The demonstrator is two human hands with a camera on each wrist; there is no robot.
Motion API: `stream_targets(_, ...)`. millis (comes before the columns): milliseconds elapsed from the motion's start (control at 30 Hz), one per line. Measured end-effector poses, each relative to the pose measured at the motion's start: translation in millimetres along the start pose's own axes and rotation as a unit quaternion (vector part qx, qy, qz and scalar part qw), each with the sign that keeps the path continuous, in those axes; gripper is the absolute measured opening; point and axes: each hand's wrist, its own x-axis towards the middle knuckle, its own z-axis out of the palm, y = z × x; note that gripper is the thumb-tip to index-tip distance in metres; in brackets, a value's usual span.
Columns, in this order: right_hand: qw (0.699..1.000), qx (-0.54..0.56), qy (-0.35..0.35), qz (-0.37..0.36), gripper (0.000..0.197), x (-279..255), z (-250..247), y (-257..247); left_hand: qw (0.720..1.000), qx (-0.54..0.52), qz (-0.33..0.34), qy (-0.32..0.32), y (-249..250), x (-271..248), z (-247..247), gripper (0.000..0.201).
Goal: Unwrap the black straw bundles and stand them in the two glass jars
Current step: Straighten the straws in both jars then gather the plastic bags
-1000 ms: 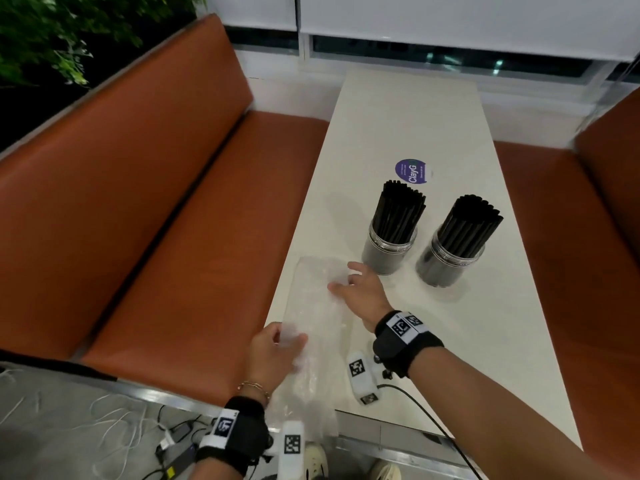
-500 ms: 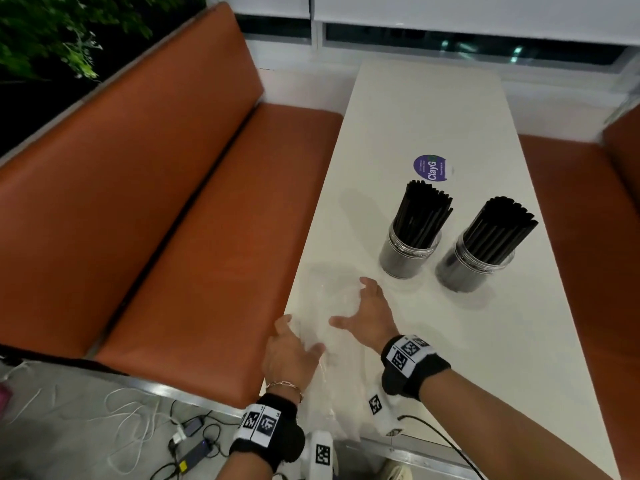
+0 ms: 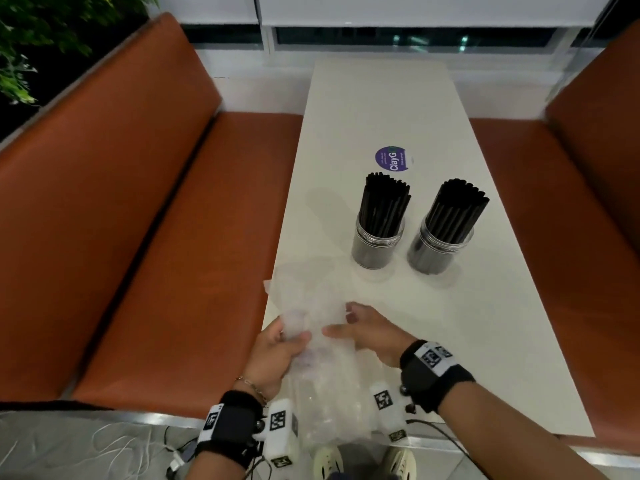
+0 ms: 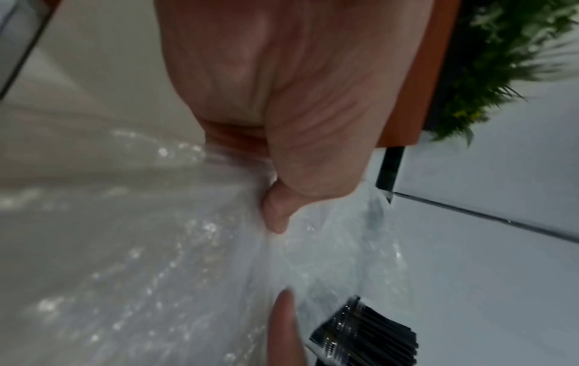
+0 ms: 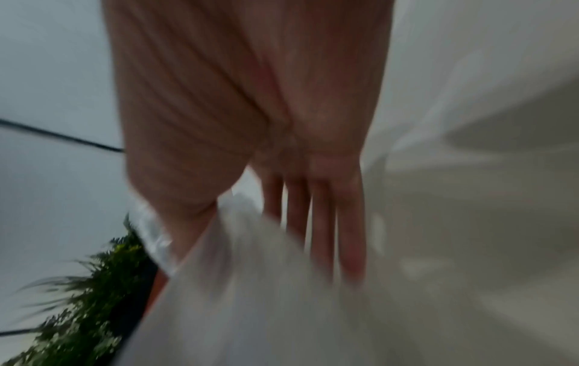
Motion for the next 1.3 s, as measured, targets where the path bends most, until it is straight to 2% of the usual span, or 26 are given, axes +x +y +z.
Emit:
stream_targets(33, 0.998, -0.002, -0.059, 0.001, 0.054, -7.1, -6.3, -2.0, 1.000, -0.028, -0.009, -0.001, 1.3, -2.7, -2.9, 0.032)
stream_targets(100, 0.993, 0.011, -0.114, -0.014, 0.039, -22.1, -17.0, -3.4, 0.999, -0.040, -0.022, -0.014, 1.1, -8.2, -4.0, 0.030)
stream_targets(200, 0.994, 0.025, -0.094, -0.046, 0.029, -39.6, -27.3, 0.6, 0.999, 0.003, -0.017, -0.038, 3.8, -21.3, -2.5, 0.020)
stream_targets(267, 0.996, 0.010, -0.061, -0.062, 0.027, -49.9, -32.7, 6.4, 0.998, 0.020, 0.001, -0.062, 3.8, -29.8, 1.8, 0.032)
stream_targets(333, 0.998, 0.019, -0.026, -0.059, 0.030, -56.1, -37.9, 12.0, 0.997, 0.012, -0.002, -0.070, 3.0, -32.7, 4.9, 0.020)
stream_targets(400, 0.998, 0.021, -0.007, -0.060, 0.022, -61.6, -43.7, 17.7, 0.996, -0.028, -0.026, -0.075, 1.2, -32.4, 8.2, 0.028)
stream_targets(467, 0.998, 0.002, 0.011, -0.066, 0.027, -65.0, -49.6, 22.7, 0.985, -0.101, -0.094, -0.101, 0.1, -31.1, 13.0, 0.036)
stream_targets(567, 0.995, -0.037, 0.048, -0.074, 0.040, -72.2, -57.4, 24.6, 0.961, -0.115, -0.191, -0.161, -1.3, -32.0, 21.2, 0.080)
stream_targets(600, 0.993, -0.054, 0.054, -0.085, 0.045, -75.0, -59.4, 24.0, 0.958, -0.078, -0.202, -0.189, -1.9, -33.8, 26.1, 0.084)
stream_targets(667, 0.989, -0.087, 0.057, -0.108, 0.055, -81.5, -61.7, 22.2, 0.954, -0.005, -0.206, -0.216, 4.5, -42.6, 41.4, 0.072)
stream_targets(767, 0.988, -0.075, 0.066, -0.121, 0.056, -94.7, -65.6, 20.2, 0.948, 0.030, -0.200, -0.246, 6.6, -47.6, 57.1, 0.050)
stream_targets(833, 0.991, -0.018, 0.075, -0.108, 0.047, -105.6, -74.8, 22.9, 0.952, 0.064, -0.172, -0.244, 5.2, -47.6, 66.2, 0.041)
stream_targets(900, 0.990, 0.087, 0.059, -0.092, 0.034, -115.4, -87.3, 30.4, 0.962, 0.082, -0.133, -0.222, 3.9, -46.0, 74.0, 0.039)
stream_targets(933, 0.984, 0.157, 0.042, -0.075, 0.035, -120.3, -93.1, 35.0, 0.967, 0.093, -0.110, -0.211, 2.0, -43.3, 77.1, 0.040)
stream_targets(1000, 0.975, 0.217, 0.029, -0.036, 0.056, -129.6, -99.6, 44.4, 0.971, 0.116, -0.077, -0.195, -0.7, -40.3, 85.6, 0.042)
stream_targets(1033, 0.982, 0.187, 0.028, -0.025, 0.064, -133.3, -98.4, 47.5, 0.973, 0.122, -0.064, -0.187, -1.8, -39.4, 89.5, 0.042)
stream_targets(1167, 0.997, 0.027, 0.062, -0.038, 0.049, -148.1, -90.6, 65.2, 0.975, 0.129, -0.033, -0.178, -6.9, -35.2, 112.4, 0.034)
stream_targets(1300, 0.989, 0.064, 0.128, -0.045, 0.030, -162.7, -103.7, 81.4, 0.970, 0.129, -0.052, -0.197, -7.4, -34.9, 126.5, 0.017)
